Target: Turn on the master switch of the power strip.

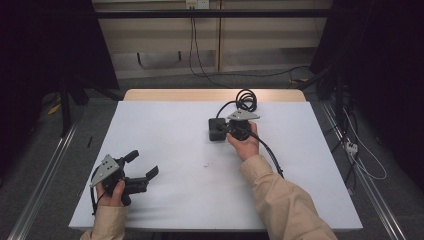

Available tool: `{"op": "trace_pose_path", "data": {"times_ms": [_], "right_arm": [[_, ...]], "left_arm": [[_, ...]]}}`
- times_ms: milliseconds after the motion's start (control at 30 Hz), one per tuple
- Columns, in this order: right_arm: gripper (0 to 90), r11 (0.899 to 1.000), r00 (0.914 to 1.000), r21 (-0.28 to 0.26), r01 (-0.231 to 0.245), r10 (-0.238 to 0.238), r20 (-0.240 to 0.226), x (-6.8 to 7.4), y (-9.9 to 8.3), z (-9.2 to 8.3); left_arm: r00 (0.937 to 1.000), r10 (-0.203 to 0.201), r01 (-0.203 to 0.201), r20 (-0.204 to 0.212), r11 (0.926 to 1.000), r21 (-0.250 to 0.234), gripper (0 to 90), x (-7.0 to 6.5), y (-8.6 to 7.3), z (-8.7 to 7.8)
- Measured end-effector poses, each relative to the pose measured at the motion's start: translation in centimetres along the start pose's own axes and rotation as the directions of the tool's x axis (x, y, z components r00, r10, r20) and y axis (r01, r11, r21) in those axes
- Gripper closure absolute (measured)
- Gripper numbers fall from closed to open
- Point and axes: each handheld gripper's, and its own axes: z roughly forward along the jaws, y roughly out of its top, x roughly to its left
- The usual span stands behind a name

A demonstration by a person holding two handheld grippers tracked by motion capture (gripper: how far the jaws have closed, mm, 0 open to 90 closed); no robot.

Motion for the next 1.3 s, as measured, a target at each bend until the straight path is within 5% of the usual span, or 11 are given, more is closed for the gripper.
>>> {"op": "trace_pose_path", "data": {"times_ms": [1300], "right_arm": [[90.0, 1.0, 0.9999, 0.006, -0.011, 0.011, -0.009, -0.12, 0.05, 0.23]], "left_arm": [[1.0, -0.003, 0.003, 0.003, 1.0, -0.004, 2.6, -0.13, -0.01, 0.01]]}}
